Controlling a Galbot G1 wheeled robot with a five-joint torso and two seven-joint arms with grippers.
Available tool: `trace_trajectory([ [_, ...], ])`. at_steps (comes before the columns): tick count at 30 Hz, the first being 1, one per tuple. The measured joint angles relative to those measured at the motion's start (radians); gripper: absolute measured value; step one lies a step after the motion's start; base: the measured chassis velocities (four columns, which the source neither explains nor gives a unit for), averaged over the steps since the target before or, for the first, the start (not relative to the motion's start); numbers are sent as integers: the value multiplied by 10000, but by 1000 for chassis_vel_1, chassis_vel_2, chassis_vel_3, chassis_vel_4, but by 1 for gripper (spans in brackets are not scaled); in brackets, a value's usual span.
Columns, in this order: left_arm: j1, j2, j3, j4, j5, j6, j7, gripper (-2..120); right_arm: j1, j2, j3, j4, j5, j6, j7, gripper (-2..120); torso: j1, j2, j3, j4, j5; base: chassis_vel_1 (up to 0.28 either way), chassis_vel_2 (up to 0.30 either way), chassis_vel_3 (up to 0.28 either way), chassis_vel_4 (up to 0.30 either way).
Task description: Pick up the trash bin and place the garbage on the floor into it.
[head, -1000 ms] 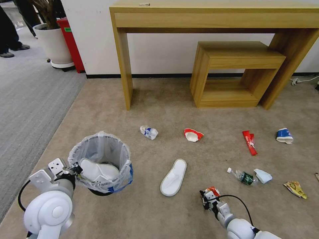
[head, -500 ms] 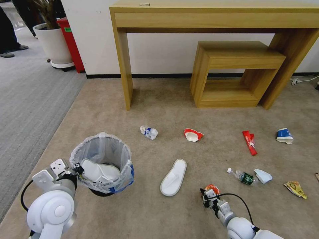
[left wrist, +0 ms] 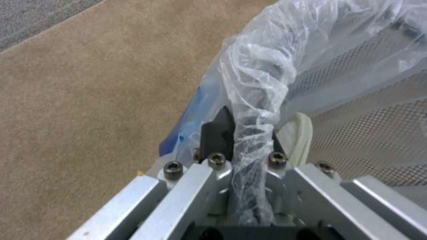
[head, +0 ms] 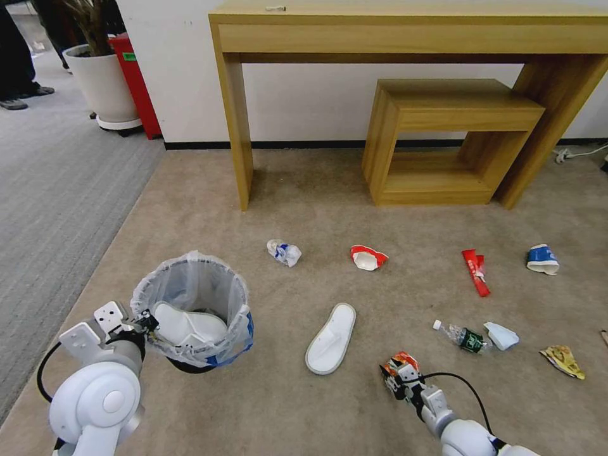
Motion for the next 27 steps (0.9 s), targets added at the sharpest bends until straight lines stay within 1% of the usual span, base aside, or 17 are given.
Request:
trace_trajectory([
  [1, 0, 0, 0, 0, 0, 0, 0, 1, 0, 0, 0, 0, 0, 0, 0, 59, 0, 0, 0, 0, 0, 0, 0, 0, 0],
  [3, -25, 2, 0, 44, 0, 0, -4, 1, -124, -104, 86, 82, -2, -4, -17, 68, 0, 0, 0, 1, -2, 0, 0, 0, 0],
  [4, -31, 2, 0, 49, 0, 0, -4, 1, -150, -124, 99, 93, -4, -4, -26, 72, 0, 1, 0, 1, -1, 0, 0, 0, 0],
  [5, -31, 2, 0, 49, 0, 0, -4, 1, -150, -124, 99, 93, -4, -4, -26, 72, 0, 1, 0, 1, -1, 0, 0, 0, 0],
  [8, -78, 0, 6, 70, -4, 0, -4, 1, -329, -219, 169, 137, -40, -5, -64, 85, 0, 0, 0, 0, -1, 0, 0, 0, 0],
  [13, -81, -11, 5, 81, -11, -1, -7, 1, -426, -179, 156, 91, -98, 0, -76, 86, 0, 0, 0, 0, -2, 0, 0, 0, 0],
  [27, 91, -16, -125, -184, -35, -8, -21, 1, 17, 299, -322, -382, -109, 61, -131, 86, -1, 0, 0, 1, -1, 0, 0, 0, 0],
])
